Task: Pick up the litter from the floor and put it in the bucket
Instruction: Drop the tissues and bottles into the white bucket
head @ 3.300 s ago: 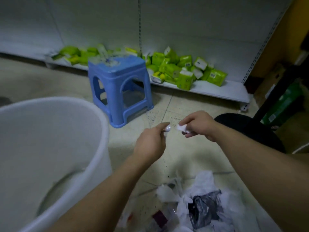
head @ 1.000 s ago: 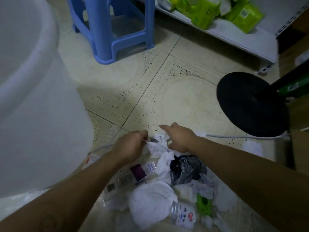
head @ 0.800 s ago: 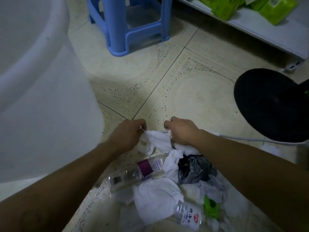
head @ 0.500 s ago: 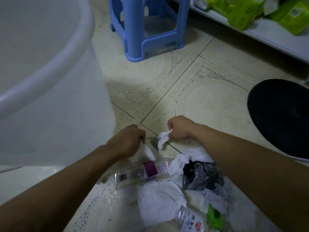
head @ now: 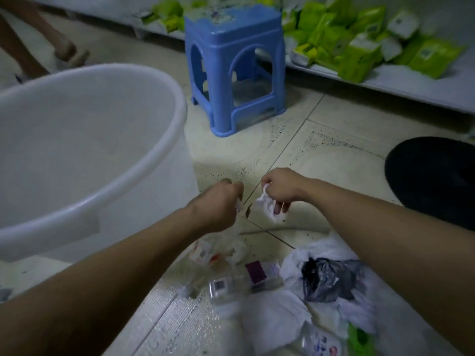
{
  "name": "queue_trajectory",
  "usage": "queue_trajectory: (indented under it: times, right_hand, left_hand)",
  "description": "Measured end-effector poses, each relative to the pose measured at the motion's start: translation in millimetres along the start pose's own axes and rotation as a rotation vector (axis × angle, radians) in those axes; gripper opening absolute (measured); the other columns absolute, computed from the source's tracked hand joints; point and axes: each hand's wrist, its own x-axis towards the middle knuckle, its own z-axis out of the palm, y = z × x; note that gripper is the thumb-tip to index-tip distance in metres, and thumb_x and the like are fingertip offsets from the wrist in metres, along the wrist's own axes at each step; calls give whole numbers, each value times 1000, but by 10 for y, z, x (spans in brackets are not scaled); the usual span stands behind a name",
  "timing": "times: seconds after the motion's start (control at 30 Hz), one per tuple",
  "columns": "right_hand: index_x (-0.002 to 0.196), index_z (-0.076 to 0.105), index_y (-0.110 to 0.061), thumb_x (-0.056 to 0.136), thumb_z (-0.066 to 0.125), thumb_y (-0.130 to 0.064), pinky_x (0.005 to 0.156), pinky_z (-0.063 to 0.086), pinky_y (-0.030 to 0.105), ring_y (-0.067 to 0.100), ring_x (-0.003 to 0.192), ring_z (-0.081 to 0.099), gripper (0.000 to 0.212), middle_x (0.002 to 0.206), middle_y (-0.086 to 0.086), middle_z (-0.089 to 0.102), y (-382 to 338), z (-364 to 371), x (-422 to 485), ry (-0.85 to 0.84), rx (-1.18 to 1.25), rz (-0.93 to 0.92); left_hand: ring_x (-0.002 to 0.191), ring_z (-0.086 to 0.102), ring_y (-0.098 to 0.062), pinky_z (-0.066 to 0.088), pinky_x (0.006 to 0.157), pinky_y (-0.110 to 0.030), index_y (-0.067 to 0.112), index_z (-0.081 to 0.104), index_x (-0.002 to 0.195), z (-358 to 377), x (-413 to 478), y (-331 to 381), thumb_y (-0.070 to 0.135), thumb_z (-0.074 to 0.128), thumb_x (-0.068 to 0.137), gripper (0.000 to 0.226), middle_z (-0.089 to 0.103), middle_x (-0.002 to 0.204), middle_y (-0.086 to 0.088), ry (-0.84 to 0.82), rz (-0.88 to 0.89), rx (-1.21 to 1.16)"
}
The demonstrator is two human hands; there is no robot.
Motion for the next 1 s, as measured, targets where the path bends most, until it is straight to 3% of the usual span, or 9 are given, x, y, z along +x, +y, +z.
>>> queue_trajectory:
  times: [0.13, 0.3, 0.43, 0.53, 0.6, 0.7, 0.8, 0.93, 1.0]
  right_hand:
    - [73, 58, -6, 85, 46, 5, 50, 52, 29, 29, 56, 60, 20, 72, 22, 62, -2, -257, -468, 44, 14, 81]
    - [93, 64, -8, 90, 47, -2, 55, 40, 19, 17, 73, 51, 18, 86, 6, 57, -245, -347, -801, 118, -100, 112]
    - [105, 60, -1, 92, 54, -10, 54, 57, 30, 19, 71, 58, 17, 93, 7, 58, -497, -342, -850, 248, 44, 132]
    - [103, 54, -10, 98, 44, -36, 47, 50, 28, 19, 75, 58, 28, 92, 6, 57, -691, -310, -817, 419, 123, 83]
    - [96, 58, -7, 94, 48, -41, 62, 54, 39, 21, 77, 58, 35, 89, 7, 57, -820, -318, -777, 481, 106, 30]
    - [91, 56, -10, 88, 60, -25, 66, 48, 34, 19, 74, 57, 16, 86, 6, 57, -985, -321, -736, 492, 148, -1]
    - [93, 59, -4, 84, 63, -8, 64, 51, 31, 15, 71, 60, 11, 89, 11, 60, -1118, -313, -684, 492, 254, -36]
    - [86, 62, -18, 91, 59, -14, 77, 56, 38, 21, 84, 64, 7, 92, 8, 65, -1289, -286, -697, 488, 287, -119]
    - [88, 60, -16, 93, 54, -15, 74, 56, 41, 23, 80, 64, 8, 92, 11, 66, -1347, -267, -714, 504, 263, -132]
  left_hand:
    - [85, 52, -21, 42, 63, -28, 12, 48, 112, -245, 21, 182, 1, 51, 86, 29, 53, 99, -9, -17, 104, 52]
    - [79, 60, -18, 50, 66, -29, 16, 54, 105, -714, -73, 290, 6, 47, 92, 18, 64, 94, -7, 84, 283, 81]
    - [90, 63, -17, 54, 77, -35, 21, 65, 108, -1099, -217, 263, 18, 52, 92, 21, 69, 101, -1, 230, 474, 69]
    - [95, 63, -21, 53, 79, -38, 25, 66, 111, -1332, -303, 103, 19, 52, 92, 24, 69, 104, -3, 302, 475, 100]
    - [94, 61, -21, 48, 75, -32, 25, 65, 112, -1462, -361, -67, 18, 52, 92, 25, 66, 102, -2, 351, 469, 115]
    - [93, 57, -19, 35, 73, -24, 27, 63, 114, -1638, -479, -316, 19, 50, 93, 26, 58, 103, 1, 394, 401, 33]
    - [91, 52, -14, 35, 74, -24, 27, 64, 113, -1818, -577, -474, 20, 50, 92, 26, 58, 105, 1, 433, 366, -87]
    - [92, 57, -16, 38, 74, -24, 27, 66, 111, -1970, -594, -644, 17, 51, 91, 27, 65, 111, -3, 497, 335, -150]
    - [89, 57, -16, 39, 72, -25, 27, 67, 108, -1963, -572, -733, 16, 51, 90, 27, 66, 109, -3, 495, 305, -154]
